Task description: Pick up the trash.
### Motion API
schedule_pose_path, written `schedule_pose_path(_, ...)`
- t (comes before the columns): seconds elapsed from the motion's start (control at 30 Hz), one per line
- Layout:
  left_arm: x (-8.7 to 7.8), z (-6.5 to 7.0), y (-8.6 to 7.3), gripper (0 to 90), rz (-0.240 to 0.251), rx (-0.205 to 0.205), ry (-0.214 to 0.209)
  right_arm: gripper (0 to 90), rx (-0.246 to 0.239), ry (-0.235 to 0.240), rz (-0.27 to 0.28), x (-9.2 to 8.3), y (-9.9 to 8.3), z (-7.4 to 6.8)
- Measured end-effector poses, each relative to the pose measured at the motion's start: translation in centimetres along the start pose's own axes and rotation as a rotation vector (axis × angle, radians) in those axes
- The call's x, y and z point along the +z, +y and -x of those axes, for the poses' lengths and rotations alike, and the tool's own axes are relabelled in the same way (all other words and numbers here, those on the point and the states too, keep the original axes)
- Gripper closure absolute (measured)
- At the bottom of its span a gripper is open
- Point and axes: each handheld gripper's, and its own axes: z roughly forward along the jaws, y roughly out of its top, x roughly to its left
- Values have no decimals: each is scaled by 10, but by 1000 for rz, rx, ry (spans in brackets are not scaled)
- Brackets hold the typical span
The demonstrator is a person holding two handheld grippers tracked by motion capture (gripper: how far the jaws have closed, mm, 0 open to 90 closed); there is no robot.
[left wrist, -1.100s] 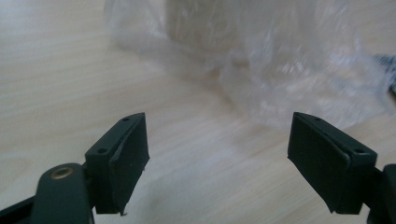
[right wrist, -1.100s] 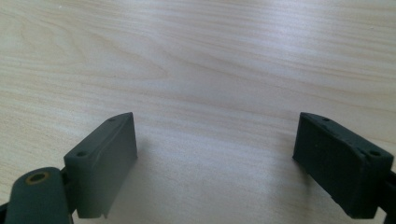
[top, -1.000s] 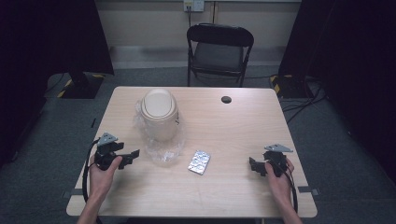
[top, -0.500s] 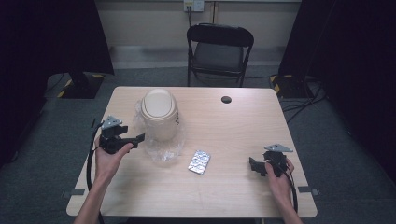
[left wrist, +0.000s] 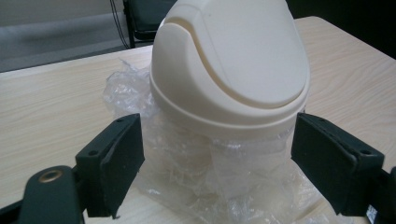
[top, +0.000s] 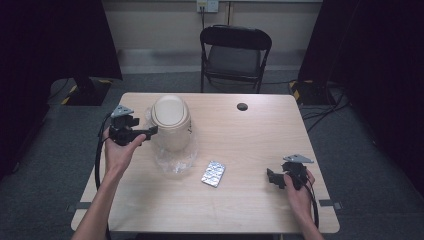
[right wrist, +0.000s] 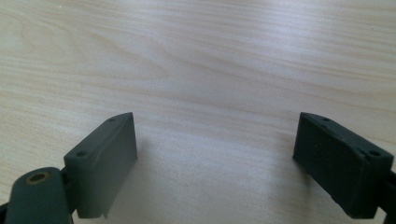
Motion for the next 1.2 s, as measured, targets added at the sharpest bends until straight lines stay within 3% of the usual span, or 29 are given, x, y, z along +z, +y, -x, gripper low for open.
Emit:
schedule_pose_path(0.27, 15, -7, 21, 164, -2, 23, -14, 124, -1, 0, 0, 0, 0, 0)
schedule_pose_path(0.47, 34, -11, 22, 156, -40, 41, -6, 124, 0, 0, 0, 0, 0, 0)
schedule_pose_path(0.63, 40, -10, 25, 157, -61, 56, 1, 124, 0, 0, 0, 0, 0, 0)
schedule_pose_path(0.93, 58, -15, 24, 155, -90, 13, 7, 124, 0, 1, 0, 0, 0, 0)
schedule_pose_path(1.03, 61, -15, 24, 157, -113, 44, 34, 124, 0, 1, 0, 0, 0, 0)
schedule_pose_path(1.2, 65, -19, 23, 155, -110, 23, 42, 124, -1, 0, 0, 0, 0, 0)
